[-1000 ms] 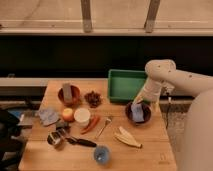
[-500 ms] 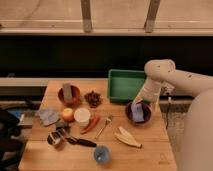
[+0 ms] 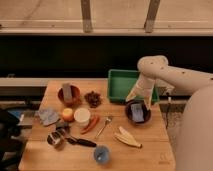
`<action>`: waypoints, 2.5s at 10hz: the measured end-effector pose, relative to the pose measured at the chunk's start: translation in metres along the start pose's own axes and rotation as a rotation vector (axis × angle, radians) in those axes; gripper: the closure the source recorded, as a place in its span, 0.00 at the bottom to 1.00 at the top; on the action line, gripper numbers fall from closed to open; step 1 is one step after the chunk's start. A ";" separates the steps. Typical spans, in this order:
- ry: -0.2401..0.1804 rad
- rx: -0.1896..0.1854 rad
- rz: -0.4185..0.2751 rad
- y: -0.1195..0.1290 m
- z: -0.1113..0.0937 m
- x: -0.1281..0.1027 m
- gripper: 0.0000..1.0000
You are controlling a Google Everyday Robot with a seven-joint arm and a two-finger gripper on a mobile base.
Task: Place pepper in metal cup
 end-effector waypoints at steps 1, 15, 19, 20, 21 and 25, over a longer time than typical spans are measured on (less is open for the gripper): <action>0.000 -0.015 -0.023 0.011 -0.002 0.002 0.26; 0.106 -0.072 -0.274 0.113 0.046 0.084 0.26; 0.139 -0.038 -0.279 0.112 0.065 0.098 0.26; 0.147 -0.028 -0.287 0.114 0.069 0.102 0.26; 0.155 -0.018 -0.296 0.116 0.073 0.106 0.26; 0.195 0.020 -0.331 0.125 0.096 0.125 0.26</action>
